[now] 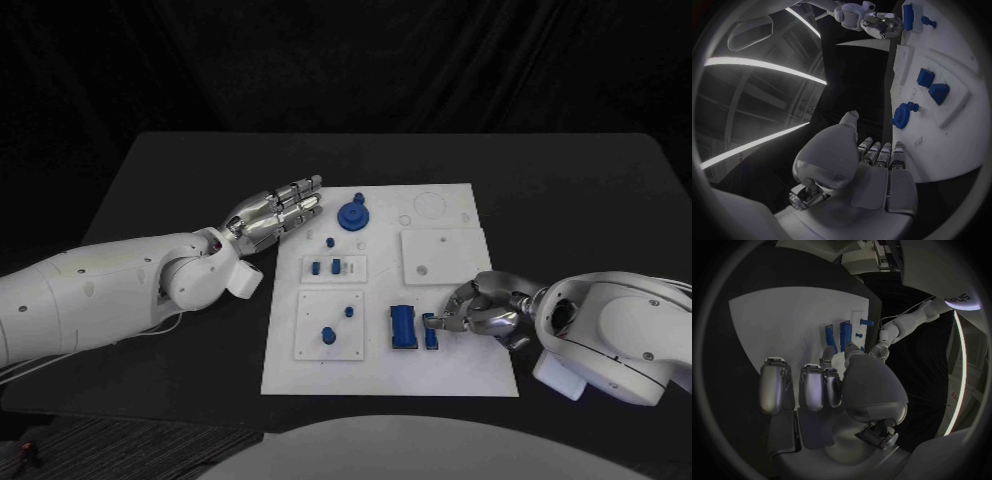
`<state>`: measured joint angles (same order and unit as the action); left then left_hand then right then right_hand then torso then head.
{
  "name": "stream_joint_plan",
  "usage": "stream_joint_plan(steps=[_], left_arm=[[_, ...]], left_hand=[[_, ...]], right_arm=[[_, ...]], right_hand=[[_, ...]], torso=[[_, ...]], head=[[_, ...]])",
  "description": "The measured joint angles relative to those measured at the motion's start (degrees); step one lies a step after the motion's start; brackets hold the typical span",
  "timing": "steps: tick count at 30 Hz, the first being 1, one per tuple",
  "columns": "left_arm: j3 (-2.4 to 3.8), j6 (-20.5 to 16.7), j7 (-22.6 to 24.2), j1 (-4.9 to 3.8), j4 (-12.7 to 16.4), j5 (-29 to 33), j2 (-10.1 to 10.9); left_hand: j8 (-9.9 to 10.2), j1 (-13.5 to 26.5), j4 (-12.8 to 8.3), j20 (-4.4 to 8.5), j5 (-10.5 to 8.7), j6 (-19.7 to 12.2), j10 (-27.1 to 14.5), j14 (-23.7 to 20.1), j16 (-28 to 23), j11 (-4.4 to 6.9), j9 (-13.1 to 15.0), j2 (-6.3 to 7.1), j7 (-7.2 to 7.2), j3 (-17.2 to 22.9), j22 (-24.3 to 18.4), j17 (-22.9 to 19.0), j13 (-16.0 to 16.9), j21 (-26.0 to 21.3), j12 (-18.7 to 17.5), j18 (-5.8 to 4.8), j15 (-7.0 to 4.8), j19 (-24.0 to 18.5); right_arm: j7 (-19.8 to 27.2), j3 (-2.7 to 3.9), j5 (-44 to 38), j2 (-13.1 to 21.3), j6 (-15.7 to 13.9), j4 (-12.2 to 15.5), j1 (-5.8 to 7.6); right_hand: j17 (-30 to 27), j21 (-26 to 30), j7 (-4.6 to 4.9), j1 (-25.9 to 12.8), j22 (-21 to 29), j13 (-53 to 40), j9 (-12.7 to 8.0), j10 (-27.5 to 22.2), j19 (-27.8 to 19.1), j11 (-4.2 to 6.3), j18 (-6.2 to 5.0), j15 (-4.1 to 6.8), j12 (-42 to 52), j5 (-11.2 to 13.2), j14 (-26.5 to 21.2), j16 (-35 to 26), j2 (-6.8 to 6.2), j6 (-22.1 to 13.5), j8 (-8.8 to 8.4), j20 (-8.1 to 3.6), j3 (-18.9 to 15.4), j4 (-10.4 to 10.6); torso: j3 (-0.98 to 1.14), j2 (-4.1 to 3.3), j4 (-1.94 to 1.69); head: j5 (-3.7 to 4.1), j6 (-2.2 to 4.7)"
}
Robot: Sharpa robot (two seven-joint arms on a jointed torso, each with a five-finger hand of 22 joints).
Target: Assemble the parts on the task board
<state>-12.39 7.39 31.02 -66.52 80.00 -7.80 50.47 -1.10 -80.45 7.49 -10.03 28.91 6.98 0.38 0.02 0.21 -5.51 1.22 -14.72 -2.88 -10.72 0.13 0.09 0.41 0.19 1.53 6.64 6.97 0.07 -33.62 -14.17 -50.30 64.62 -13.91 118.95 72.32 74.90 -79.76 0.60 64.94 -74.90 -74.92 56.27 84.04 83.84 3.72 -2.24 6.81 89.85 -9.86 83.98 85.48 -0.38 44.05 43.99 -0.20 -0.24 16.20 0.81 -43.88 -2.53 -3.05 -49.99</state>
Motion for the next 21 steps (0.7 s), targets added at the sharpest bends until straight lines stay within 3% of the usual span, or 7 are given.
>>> stream_joint_plan(steps=[5,8,10,11,16,18,21], left_arm=[[-0.02,0.0,0.1,0.01,0.1,0.0,0.2],[-0.02,-0.1,0.2,0.02,0.1,0.0,0.3],[-0.02,-0.1,0.3,0.02,0.1,0.0,0.4],[-0.03,-0.1,0.4,0.03,0.2,0.0,0.4],[-0.03,-0.2,0.8,0.04,0.2,0.0,0.5],[-0.04,-0.2,0.9,0.04,0.2,0.0,0.5],[-0.05,-0.2,1.1,0.05,0.2,0.0,0.5]], left_hand=[[0.0,0.0,-0.3,0.0,0.0,0.2,0.0,0.0,0.0,0.0,0.0,0.0,-0.2,0.0,0.0,0.0,0.1,0.0,0.1,0.0,0.0,0.0],[-0.2,0.0,-0.5,0.0,0.0,0.5,0.0,0.0,0.0,0.0,0.1,0.0,-0.39,-0.1,0.0,0.0,0.1,0.0,0.2,0.0,0.0,0.0],[-0.2,0.0,-0.5,0.0,0.0,0.7,0.0,0.0,0.0,0.0,0.1,0.0,-0.29,-0.1,0.0,0.0,0.1,0.0,0.3,0.0,0.0,0.0],[-0.2,0.0,-0.5,0.0,0.0,0.7,0.0,0.0,0.0,0.0,0.1,0.0,-0.29,-0.1,0.0,0.0,0.1,0.0,0.4,0.0,0.0,0.0],[-0.2,0.0,-0.6,0.0,0.0,0.7,0.0,0.0,0.0,0.0,0.1,0.0,-0.29,-0.3,0.0,0.0,0.1,0.0,0.4,0.01,0.0,0.0],[-0.2,0.0,-0.6,0.0,0.0,0.7,0.0,0.0,0.0,0.0,0.1,0.0,-0.29,-0.3,0.0,0.0,0.1,0.0,0.4,0.0,0.0,0.0],[-0.2,0.0,-0.6,0.0,0.0,0.7,0.0,0.0,0.0,0.0,0.1,0.0,-0.29,-0.3,0.0,0.0,0.1,0.0,0.4,0.0,0.0,0.0]], right_arm=[[7.3,0.0,-5.1,2.7,-3.5,0.4,0.0],[11.6,0.0,-9.0,3.5,-5.2,0.0,0.0],[14.0,0.0,-11.3,3.9,-6.1,-0.4,0.0],[15.9,0.02,-13.1,4.2,-6.6,-0.7,-0.1],[21.9,0.02,-19.7,5.0,-7.8,-1.7,-1.48],[23.8,-0.02,-22.1,5.2,-7.9,-2.0,-2.25],[26.0,-0.02,-24.9,5.2,-7.9,-2.8,-3.38]], right_hand=[[0.0,-3.4,1.07,-0.3,0.0,0.0,-7.4,0.0,0.2,-0.99,0.01,-0.72,0.0,-0.3,0.1,1.3,0.25,2.1,-6.69,0.44,-0.2,0.2],[0.0,-5.2,1.97,-0.3,0.0,0.0,-15.2,0.0,0.2,-1.8,0.0,-1.45,0.0,0.1,0.0,1.8,0.25,3.8,-13.51,1.07,-0.1,0.4],[0.0,-6.0,2.49,-0.3,0.0,0.0,-18.9,0.0,0.3,-1.8,0.11,-1.45,0.0,0.7,0.0,1.9,0.25,4.3,-16.91,1.14,0.0,0.5],[0.0,-6.5,2.56,-0.3,0.0,0.0,-21.1,0.0,0.3,-1.8,0.91,-1.45,0.0,1.1,0.0,1.9,0.23,4.4,-19.04,1.14,0.0,0.5],[0.0,-7.5,1.82,0.1,0.0,0.0,-30.1,-0.1,0.3,-1.37,0.92,-1.24,0.0,2.9,0.0,1.9,-0.64,3.4,-28.55,1.14,0.3,0.5],[0.0,-7.6,1.44,0.7,0.0,0.0,-33.1,-0.1,0.1,-1.05,0.93,-0.97,0.0,2.9,0.0,1.9,-1.15,3.0,-31.53,0.93,0.5,0.5],[0.0,-8.4,1.44,1.1,0.0,0.0,-35.1,0.0,0.1,-0.94,0.92,-0.97,0.0,2.5,0.0,2.2,-1.61,3.0,-33.13,0.93,0.8,0.5]], torso=[[-0.05,0.04,-0.04],[-0.06,0.03,-0.02],[-0.06,0.01,0.01],[-0.06,0.0,0.03],[-0.05,-0.04,0.07],[-0.05,-0.04,0.06],[-0.05,-0.06,0.02]], head=[[0.07,0.0],[-0.05,0.0],[-0.14,0.0],[-0.17,0.0],[-0.21,0.0],[-0.03,0.0],[0.19,0.0]])
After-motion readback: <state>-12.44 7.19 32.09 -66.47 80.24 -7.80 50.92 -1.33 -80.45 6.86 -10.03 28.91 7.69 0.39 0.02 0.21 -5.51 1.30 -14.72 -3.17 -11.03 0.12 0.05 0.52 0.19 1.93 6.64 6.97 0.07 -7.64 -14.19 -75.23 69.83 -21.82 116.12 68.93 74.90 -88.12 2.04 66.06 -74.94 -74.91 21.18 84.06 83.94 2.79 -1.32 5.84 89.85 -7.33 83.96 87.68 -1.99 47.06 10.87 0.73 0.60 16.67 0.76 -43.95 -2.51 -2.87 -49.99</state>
